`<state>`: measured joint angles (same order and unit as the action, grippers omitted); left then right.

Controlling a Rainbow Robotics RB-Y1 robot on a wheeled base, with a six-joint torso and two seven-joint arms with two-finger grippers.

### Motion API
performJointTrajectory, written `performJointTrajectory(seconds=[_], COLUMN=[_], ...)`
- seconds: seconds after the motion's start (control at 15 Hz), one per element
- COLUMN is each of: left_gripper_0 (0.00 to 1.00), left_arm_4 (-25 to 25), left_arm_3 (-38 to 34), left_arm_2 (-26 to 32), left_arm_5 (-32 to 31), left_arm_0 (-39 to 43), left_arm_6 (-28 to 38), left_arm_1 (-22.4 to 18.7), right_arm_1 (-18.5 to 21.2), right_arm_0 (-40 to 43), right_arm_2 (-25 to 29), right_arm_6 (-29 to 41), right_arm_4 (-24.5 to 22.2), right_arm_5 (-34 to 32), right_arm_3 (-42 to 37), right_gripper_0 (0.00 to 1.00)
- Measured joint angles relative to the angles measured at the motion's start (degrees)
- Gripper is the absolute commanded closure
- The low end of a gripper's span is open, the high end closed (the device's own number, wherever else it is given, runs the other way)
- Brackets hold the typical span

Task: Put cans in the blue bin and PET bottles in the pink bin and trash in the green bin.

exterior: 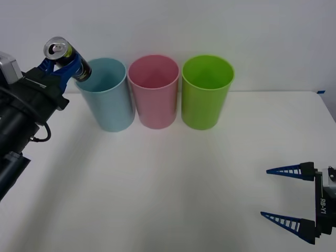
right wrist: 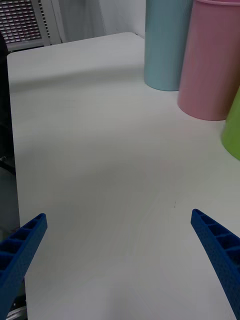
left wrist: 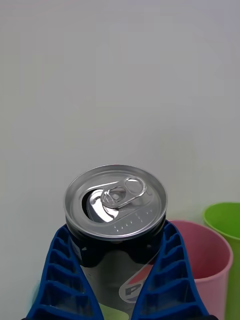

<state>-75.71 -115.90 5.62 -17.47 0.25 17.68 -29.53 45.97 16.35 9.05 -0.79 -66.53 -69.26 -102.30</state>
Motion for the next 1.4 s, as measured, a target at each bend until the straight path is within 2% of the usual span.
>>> performJointTrajectory(seconds=[0.47, 0.67, 0.87, 1.07, 1.4], left_gripper_0=[1.00, 1.00, 1.00, 1.00, 1.00], left_arm_4=[-6.72, -6.60, 0.45, 6.91, 12.12], left_arm_3=[5.76, 10.06, 15.51, 19.13, 22.97], left_arm_2=[-0.18, -2.86, -9.38, -13.43, -16.79], left_arm_5=[0.43, 2.27, 6.83, 8.10, 8.13], left_arm_0=[-5.70, -9.43, -14.37, -17.96, -22.02], left_arm_6=[2.86, 3.59, 3.14, 2.74, 2.86], left_arm_1=[0.00, -2.08, -8.47, -13.38, -17.26], right_arm_1=[0.00, 0.00, 0.00, 0.00, 0.00], right_arm_0=[0.00, 0.00, 0.00, 0.00, 0.00], right_arm_2=[0.00, 0.00, 0.00, 0.00, 0.00], right_arm_6=[0.00, 0.00, 0.00, 0.00, 0.00], right_arm_4=[0.00, 0.00, 0.00, 0.00, 0.00], right_arm_5=[0.00, 0.00, 0.00, 0.00, 0.00], right_arm_3=[0.00, 0.00, 0.00, 0.00, 0.00], right_gripper_0=[0.00, 0.00, 0.00, 0.00, 0.00])
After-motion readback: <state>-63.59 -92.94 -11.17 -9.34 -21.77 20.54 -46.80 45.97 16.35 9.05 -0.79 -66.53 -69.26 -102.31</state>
